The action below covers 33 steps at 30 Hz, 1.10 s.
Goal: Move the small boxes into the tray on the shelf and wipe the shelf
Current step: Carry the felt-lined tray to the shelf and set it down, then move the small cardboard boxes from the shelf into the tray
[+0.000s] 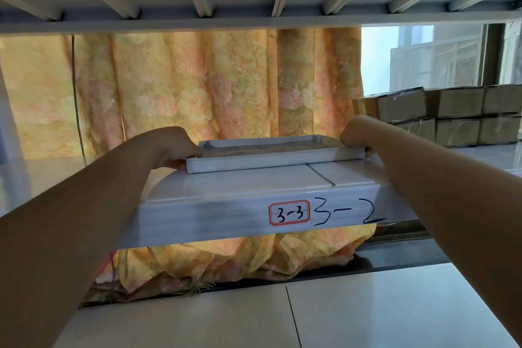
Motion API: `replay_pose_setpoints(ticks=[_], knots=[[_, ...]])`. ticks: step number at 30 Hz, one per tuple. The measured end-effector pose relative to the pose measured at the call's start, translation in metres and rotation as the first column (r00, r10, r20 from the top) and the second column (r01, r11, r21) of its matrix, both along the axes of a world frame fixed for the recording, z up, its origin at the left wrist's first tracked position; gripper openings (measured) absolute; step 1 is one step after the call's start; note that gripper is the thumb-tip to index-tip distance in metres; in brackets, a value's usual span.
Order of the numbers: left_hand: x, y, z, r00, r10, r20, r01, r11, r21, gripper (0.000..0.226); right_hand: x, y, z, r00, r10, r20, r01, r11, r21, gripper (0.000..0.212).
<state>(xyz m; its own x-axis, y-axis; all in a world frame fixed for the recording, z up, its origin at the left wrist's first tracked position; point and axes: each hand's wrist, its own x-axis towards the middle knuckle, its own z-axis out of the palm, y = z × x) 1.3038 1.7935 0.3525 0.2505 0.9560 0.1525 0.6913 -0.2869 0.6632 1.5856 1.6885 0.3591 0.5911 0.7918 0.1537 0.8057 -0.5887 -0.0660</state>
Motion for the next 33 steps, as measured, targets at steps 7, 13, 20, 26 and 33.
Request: replay_pose_setpoints(ticks=[7, 13, 20, 26, 33], knots=[[-0.004, 0.003, -0.002, 0.997, 0.072, -0.008, -0.071, 0.994, 0.084, 0.026, 0.01, 0.0, -0.007, 1.0, 0.004, -0.014, 0.0, 0.958, 0.285, 0.007], [-0.004, 0.008, -0.004, 0.991, 0.101, -0.085, -0.079, 0.97, 0.231, 0.043, 0.007, -0.003, -0.008, 0.998, 0.016, 0.066, -0.043, 0.905, 0.422, 0.006], [-0.003, 0.012, -0.005, 0.974, 0.083, -0.21, -0.012, 0.948, 0.319, 0.043, 0.009, 0.001, -0.011, 0.997, 0.054, 0.058, -0.072, 0.921, 0.384, 0.008], [0.011, -0.007, 0.006, 0.995, -0.036, -0.093, 0.081, 0.839, 0.539, 0.029, 0.008, 0.001, -0.008, 0.989, 0.02, 0.149, -0.094, 0.857, 0.506, 0.025], [0.072, -0.06, 0.027, 0.94, -0.306, -0.15, 0.336, 0.756, 0.562, 0.036, 0.018, -0.021, -0.001, 0.923, 0.028, 0.385, -0.298, 0.684, 0.666, 0.028]])
